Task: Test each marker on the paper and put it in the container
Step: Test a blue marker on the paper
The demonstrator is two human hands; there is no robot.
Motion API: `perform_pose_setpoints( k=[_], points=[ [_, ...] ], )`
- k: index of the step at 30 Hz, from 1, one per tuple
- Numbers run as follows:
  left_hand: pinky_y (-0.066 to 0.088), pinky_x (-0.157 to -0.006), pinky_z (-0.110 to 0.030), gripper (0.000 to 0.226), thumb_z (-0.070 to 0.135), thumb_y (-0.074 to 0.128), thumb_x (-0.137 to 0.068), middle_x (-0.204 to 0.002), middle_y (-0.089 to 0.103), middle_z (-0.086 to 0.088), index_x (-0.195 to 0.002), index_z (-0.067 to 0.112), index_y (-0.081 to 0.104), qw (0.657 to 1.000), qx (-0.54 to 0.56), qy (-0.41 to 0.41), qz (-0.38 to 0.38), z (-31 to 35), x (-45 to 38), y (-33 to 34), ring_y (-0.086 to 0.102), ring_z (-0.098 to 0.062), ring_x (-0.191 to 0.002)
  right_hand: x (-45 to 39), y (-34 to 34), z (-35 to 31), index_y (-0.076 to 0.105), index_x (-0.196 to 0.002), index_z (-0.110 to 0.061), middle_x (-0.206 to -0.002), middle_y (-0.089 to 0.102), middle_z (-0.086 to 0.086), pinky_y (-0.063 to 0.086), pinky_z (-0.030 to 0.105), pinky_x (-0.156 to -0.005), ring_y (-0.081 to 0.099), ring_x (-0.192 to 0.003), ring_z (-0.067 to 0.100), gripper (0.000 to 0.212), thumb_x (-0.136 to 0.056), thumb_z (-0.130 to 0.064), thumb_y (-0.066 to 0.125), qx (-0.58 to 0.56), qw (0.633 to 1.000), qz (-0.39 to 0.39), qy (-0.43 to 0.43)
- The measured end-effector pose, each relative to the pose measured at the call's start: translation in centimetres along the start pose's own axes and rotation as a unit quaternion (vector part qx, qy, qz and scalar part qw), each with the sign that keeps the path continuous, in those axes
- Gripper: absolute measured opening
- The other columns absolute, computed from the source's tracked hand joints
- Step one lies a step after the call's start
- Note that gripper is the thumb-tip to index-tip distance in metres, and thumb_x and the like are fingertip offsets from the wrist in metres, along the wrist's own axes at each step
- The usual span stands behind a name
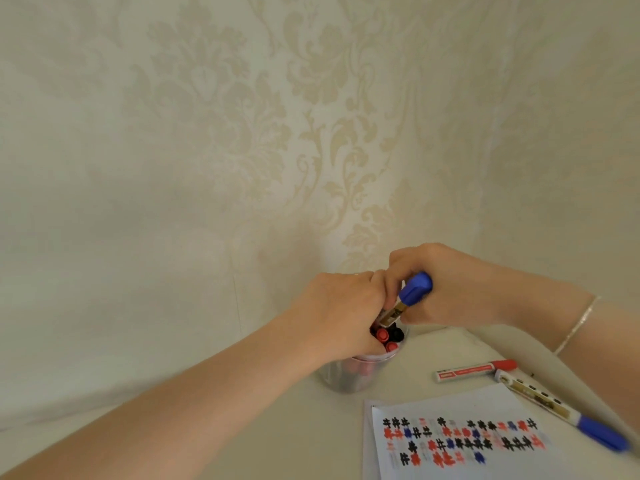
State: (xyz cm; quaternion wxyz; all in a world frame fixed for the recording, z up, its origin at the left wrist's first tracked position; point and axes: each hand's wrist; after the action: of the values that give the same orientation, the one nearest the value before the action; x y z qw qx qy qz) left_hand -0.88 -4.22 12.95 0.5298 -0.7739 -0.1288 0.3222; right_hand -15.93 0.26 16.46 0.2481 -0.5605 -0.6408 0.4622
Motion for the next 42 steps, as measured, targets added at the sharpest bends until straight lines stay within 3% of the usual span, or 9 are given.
perform_pose_setpoints(
  k=[6,10,18,23,27,32,36,39,42],
  points=[
    [0.022,-0.046,-0.024,0.04,0.058,0.053,-0.08,-0.079,0.043,0.007,-0.094,0.021,0.051,0.999,-0.037,-0.019,-0.007,-0.2,-0.1,-0.4,0.043,-0.017,-0.063,0.4,0.1,-0.1,0.061,-0.07,-0.035,-0.081,0.055,-0.01,0.041,0.014,-0.065,0.053,-0.069,0.002,0.028,-0.074,-0.01,0.072,0.083,0.996,0.024,-0.006],
    [0.033,-0.05,-0.025,0.039,0.057,0.053,-0.078,-0.081,0.055,0.005,-0.091,0.021,0.056,0.999,-0.017,-0.038,-0.004,-0.6,-0.4,-0.1,0.054,-0.019,-0.068,0.5,1.5,-0.1,0.067,-0.077,-0.022,-0.076,0.066,-0.004,0.05,0.026,-0.063,0.057,-0.064,0.01,0.008,-0.075,-0.015,0.07,0.084,0.994,0.067,0.02],
    [0.045,-0.063,-0.029,0.037,0.054,0.054,-0.08,-0.086,0.063,0.001,-0.086,0.019,0.065,0.998,-0.003,-0.054,-0.035,-1.2,-0.2,-0.1,0.06,-0.022,-0.074,0.1,0.0,0.1,0.07,-0.085,-0.003,-0.064,0.066,0.01,0.053,0.025,-0.055,0.065,-0.053,0.018,0.013,-0.083,-0.015,0.069,-0.146,0.982,0.042,0.11],
    [0.043,-0.061,-0.029,0.034,0.051,0.055,-0.083,-0.09,0.059,0.002,-0.088,0.019,0.065,0.997,0.006,-0.044,-0.065,-1.5,-0.1,-0.4,0.057,-0.019,-0.075,-0.1,0.2,-0.8,0.065,-0.084,-0.015,-0.072,0.065,0.004,0.052,0.031,-0.065,0.064,-0.062,0.018,0.013,-0.088,-0.026,0.06,0.05,0.995,0.056,0.064],
    [0.038,-0.065,-0.028,0.025,0.025,0.05,-0.09,-0.102,0.063,0.003,-0.107,0.029,0.068,0.996,0.005,-0.033,-0.088,-2.6,-0.1,-0.6,0.06,-0.021,-0.092,0.2,0.2,-1.4,0.06,-0.07,-0.017,-0.056,0.051,-0.007,0.036,0.021,-0.05,0.042,-0.05,0.009,0.016,-0.083,-0.026,0.06,0.083,0.99,0.11,-0.001],
    [0.041,-0.075,-0.033,0.029,0.022,0.051,-0.092,-0.108,0.055,0.002,-0.114,0.031,0.068,0.998,-0.038,0.03,-0.038,-2.8,0.3,-0.9,0.053,-0.021,-0.099,0.1,-0.9,-1.8,0.054,-0.056,-0.014,-0.044,0.044,-0.002,0.032,0.024,-0.044,0.036,-0.044,0.011,0.017,-0.069,-0.023,0.06,0.072,0.978,0.181,-0.075],
    [0.039,-0.085,-0.039,0.015,0.033,0.071,-0.071,-0.106,0.057,-0.001,-0.085,0.031,0.076,0.992,-0.03,0.072,0.097,-3.3,0.6,0.1,0.051,-0.024,-0.097,0.3,-0.8,-1.3,0.051,-0.05,-0.015,-0.042,0.045,0.005,0.032,0.03,-0.043,0.04,-0.043,0.021,0.023,-0.062,-0.034,0.054,0.075,0.951,0.268,-0.137],
    [0.029,-0.104,-0.039,0.04,0.042,0.071,-0.077,-0.145,0.037,-0.004,-0.115,0.029,0.064,0.999,-0.012,0.026,0.043,-3.1,0.8,0.1,0.04,-0.026,-0.125,0.4,-0.7,-0.8,0.052,-0.049,-0.014,-0.041,0.045,0.006,0.032,0.031,-0.04,0.041,-0.042,0.024,0.025,-0.061,-0.036,0.049,0.057,0.943,0.283,-0.168],
    [0.042,-0.091,-0.033,0.046,0.038,0.057,-0.091,-0.143,0.039,0.005,-0.135,0.032,0.044,0.997,0.046,-0.023,-0.05,-2.7,0.9,0.0,0.052,-0.022,-0.117,0.6,-0.4,-0.4,0.054,-0.049,-0.012,-0.041,0.046,0.003,0.033,0.03,-0.039,0.042,-0.04,0.021,0.024,-0.064,-0.031,0.05,0.083,0.932,0.283,-0.21]
  ],
)
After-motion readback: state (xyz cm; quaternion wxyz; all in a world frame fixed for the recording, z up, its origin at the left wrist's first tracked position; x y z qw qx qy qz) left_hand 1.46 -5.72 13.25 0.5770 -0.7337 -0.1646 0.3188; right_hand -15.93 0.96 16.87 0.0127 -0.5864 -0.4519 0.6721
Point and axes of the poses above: each hand's wrist, its own x-axis away from the middle knuckle, its own y-axis out of the palm, z = x × y
